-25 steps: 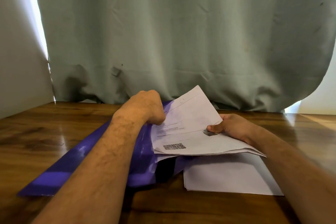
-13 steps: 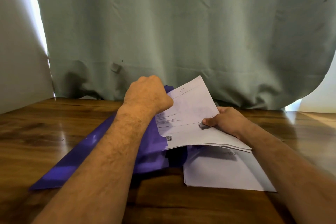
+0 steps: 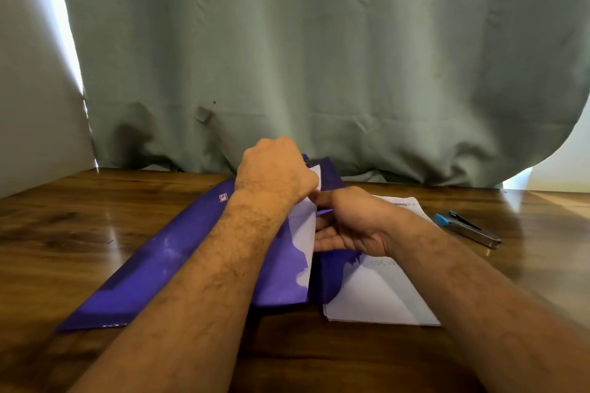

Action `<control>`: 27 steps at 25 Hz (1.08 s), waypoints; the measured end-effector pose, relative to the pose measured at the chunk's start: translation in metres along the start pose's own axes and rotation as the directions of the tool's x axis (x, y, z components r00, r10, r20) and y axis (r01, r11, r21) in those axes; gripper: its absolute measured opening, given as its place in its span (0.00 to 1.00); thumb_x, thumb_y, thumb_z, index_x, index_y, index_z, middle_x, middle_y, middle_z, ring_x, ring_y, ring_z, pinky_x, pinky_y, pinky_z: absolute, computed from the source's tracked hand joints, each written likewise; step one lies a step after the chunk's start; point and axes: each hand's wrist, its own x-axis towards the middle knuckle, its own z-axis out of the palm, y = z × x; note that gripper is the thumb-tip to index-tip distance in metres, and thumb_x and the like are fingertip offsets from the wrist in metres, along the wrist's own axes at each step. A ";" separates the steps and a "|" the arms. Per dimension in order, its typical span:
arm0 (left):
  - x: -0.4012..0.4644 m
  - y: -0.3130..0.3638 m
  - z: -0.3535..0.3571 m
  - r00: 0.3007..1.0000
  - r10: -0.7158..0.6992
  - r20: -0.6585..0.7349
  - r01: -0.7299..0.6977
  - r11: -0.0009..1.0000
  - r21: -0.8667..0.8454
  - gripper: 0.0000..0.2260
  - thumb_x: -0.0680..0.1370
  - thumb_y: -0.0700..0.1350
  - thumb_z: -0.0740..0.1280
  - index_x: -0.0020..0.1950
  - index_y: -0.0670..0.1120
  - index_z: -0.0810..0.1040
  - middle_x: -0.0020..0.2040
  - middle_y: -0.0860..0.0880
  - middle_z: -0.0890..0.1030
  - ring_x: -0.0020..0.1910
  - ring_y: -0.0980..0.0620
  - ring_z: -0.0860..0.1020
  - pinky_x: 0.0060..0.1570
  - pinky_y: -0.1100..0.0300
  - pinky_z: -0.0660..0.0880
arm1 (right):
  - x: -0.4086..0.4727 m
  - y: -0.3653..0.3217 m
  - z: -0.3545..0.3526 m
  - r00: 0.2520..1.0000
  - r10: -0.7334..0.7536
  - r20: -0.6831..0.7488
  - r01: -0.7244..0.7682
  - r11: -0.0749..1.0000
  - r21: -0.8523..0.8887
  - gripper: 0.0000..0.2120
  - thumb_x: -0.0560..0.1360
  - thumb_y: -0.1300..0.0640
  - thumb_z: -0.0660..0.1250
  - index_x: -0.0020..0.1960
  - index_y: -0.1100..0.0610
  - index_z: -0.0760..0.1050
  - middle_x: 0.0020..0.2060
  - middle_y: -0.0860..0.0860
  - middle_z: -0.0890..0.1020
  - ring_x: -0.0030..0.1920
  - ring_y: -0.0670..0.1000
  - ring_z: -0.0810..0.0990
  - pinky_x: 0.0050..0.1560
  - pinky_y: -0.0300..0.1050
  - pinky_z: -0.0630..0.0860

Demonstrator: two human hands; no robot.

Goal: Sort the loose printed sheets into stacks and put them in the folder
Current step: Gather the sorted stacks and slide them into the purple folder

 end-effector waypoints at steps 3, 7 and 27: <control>-0.001 0.001 0.002 1.000 0.004 0.024 -0.004 1.000 -0.021 0.13 0.71 0.47 0.68 0.34 0.46 0.64 0.39 0.45 0.70 0.39 0.42 0.71 0.41 0.57 0.68 | 0.004 0.002 0.006 1.000 -0.019 -0.015 0.019 1.000 -0.007 0.11 0.81 0.66 0.57 0.58 0.67 0.76 0.48 0.63 0.85 0.43 0.57 0.86 0.44 0.48 0.84; -0.002 0.003 0.004 0.999 -0.013 0.040 0.014 1.000 -0.022 0.13 0.69 0.46 0.68 0.33 0.46 0.64 0.36 0.46 0.67 0.39 0.42 0.70 0.41 0.57 0.67 | 0.015 0.008 0.025 0.988 -0.125 -0.087 0.111 0.982 -0.153 0.10 0.78 0.73 0.58 0.51 0.66 0.77 0.34 0.55 0.84 0.30 0.51 0.83 0.31 0.42 0.81; -0.017 0.014 0.040 0.967 -0.013 0.253 -0.020 0.991 0.129 0.27 0.78 0.68 0.61 0.55 0.44 0.81 0.57 0.42 0.82 0.57 0.40 0.79 0.51 0.53 0.73 | -0.021 0.011 -0.105 0.761 -0.405 -0.507 -0.092 0.706 -0.702 0.05 0.72 0.57 0.75 0.46 0.49 0.82 0.43 0.49 0.83 0.40 0.48 0.80 0.45 0.43 0.80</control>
